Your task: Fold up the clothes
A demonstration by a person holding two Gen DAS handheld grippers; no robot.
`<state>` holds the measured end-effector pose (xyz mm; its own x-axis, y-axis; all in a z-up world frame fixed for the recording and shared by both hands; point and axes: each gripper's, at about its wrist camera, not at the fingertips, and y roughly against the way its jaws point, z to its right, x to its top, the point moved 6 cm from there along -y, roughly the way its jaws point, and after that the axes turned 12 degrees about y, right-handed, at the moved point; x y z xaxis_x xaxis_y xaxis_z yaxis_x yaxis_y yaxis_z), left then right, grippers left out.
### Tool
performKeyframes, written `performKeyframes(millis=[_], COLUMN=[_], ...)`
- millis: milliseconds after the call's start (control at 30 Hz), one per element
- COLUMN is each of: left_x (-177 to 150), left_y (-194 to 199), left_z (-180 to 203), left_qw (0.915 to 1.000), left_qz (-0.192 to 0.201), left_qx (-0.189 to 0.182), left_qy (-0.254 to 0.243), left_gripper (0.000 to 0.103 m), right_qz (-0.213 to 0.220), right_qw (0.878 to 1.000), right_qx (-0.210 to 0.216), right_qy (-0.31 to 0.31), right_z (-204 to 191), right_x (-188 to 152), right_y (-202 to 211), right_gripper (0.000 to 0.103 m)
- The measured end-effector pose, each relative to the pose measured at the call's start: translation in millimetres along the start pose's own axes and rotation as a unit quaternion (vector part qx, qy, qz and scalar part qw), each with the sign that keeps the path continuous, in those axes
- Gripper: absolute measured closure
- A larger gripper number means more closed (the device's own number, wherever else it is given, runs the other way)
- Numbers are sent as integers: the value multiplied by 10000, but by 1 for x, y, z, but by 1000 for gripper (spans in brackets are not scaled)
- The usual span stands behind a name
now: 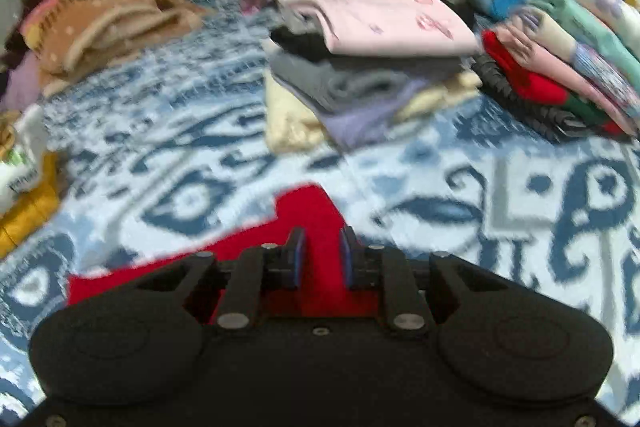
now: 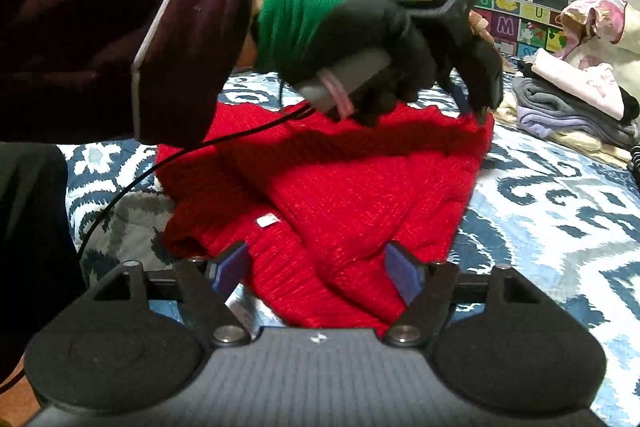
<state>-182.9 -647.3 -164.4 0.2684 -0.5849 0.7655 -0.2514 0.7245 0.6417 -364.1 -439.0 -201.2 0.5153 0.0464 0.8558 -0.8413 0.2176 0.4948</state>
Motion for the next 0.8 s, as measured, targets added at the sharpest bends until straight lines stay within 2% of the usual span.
performKeyframes(millis=[33,133,200,333,433,500,633,733,800], left_x=[1,-10,1,11,-5,-23,-71,-111,-132], left_y=[-6,-35,-28,29,81,120,190,228,242], left_z=[1,1,-5,-24,-55,-84,-144,-181,-197], left_qw=[10000,9991,9984,9985,9970,9936,9779,9574,9425], left_qz=[-9,-381,-513,-20,178,258,320,362,343], left_qx=[44,168,142,39,255,338,566,657,582], left_qy=[11,-118,207,544,714,1043,1987,2789,3272], left_gripper=[85,85,85,85,85,85,85,85,84], right_qz=[3,3,1,47,172,254,351,343,298], right_qw=[10000,10000,10000,10000,9997,9993,9981,9974,9971], right_qx=[5,0,-11,-54,-154,-254,-427,-487,-492], right_qy=[-1,2,9,2,35,117,274,404,497], right_z=[0,0,-1,0,0,-2,-6,-10,-14], right_x=[0,1,2,5,9,12,16,17,17], right_y=[0,1,1,4,11,15,18,17,14], right_gripper=[27,27,27,27,27,27,28,31,32])
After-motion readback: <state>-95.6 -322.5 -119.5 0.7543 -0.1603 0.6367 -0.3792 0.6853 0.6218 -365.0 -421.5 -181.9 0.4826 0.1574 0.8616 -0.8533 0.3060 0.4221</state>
